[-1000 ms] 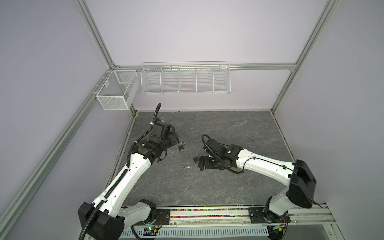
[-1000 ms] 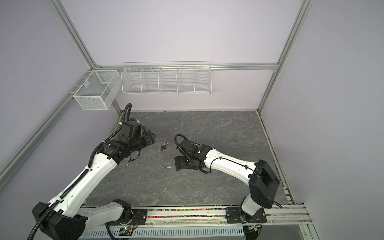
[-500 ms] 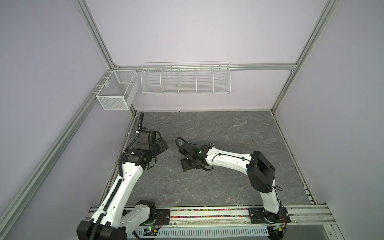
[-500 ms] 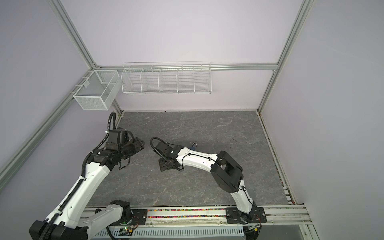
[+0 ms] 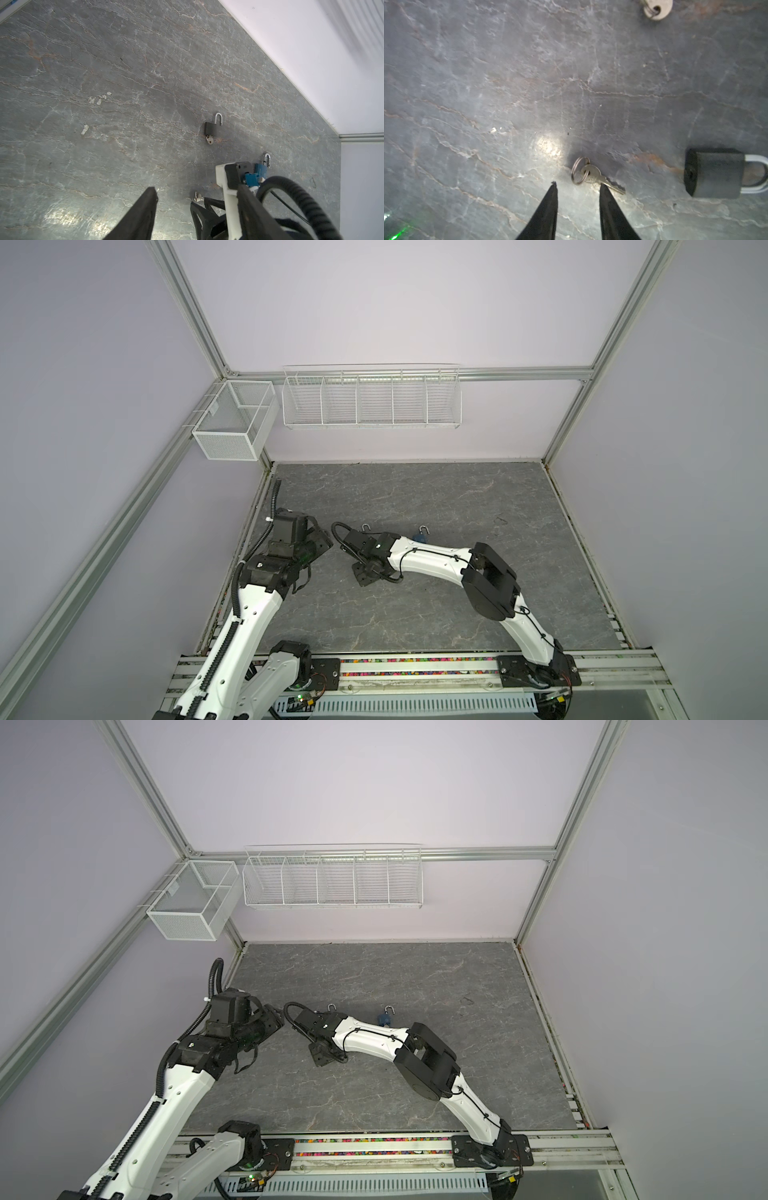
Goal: Unlock with the key
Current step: 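Move the right gripper down over the loose small silver key while the left gripper withdraws, then close the right gripper on the silver key's ring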
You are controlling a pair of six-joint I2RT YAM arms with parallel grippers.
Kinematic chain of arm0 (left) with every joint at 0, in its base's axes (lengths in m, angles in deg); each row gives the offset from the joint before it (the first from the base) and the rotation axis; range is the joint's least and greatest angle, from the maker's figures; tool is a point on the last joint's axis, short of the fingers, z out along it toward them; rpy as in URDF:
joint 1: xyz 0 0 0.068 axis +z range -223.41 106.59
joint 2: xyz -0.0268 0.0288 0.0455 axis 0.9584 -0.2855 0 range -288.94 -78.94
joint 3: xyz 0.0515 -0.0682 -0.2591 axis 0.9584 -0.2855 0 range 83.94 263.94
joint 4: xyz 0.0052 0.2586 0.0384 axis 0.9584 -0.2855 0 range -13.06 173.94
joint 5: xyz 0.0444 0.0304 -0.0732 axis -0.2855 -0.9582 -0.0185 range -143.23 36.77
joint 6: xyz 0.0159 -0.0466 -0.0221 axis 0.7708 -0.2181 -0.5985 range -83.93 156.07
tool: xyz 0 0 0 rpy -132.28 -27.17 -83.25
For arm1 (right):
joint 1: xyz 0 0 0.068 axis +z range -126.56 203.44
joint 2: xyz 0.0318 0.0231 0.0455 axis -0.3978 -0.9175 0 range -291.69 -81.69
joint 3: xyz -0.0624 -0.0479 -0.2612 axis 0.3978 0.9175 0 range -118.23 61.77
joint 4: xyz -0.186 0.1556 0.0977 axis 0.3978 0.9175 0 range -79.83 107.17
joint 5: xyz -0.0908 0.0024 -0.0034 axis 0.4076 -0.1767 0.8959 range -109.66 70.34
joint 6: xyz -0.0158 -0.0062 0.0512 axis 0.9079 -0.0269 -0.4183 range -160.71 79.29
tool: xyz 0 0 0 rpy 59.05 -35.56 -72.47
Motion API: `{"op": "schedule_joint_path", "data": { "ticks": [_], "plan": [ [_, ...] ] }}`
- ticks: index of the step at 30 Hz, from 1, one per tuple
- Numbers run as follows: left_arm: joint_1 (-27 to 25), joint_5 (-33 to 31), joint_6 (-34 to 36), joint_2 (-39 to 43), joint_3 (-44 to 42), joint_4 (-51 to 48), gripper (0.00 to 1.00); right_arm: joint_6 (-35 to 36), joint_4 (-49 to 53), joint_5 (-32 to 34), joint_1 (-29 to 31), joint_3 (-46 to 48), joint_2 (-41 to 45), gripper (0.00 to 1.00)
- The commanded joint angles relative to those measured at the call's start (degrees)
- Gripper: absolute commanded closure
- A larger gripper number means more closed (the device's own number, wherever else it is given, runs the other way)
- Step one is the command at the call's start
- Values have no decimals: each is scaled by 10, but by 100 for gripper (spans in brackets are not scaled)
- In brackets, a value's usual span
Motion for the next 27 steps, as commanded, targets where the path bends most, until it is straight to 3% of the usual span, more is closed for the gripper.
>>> {"op": "schedule_joint_path", "data": {
  "ticks": [1,27],
  "plan": [
    [3,-11,-9,8,-12,-6,38,18,38,21,8,-25,-17,69],
    [4,-33,-29,29,-31,4,39,52,68,46,10,-84,-66,85]
  ]
}}
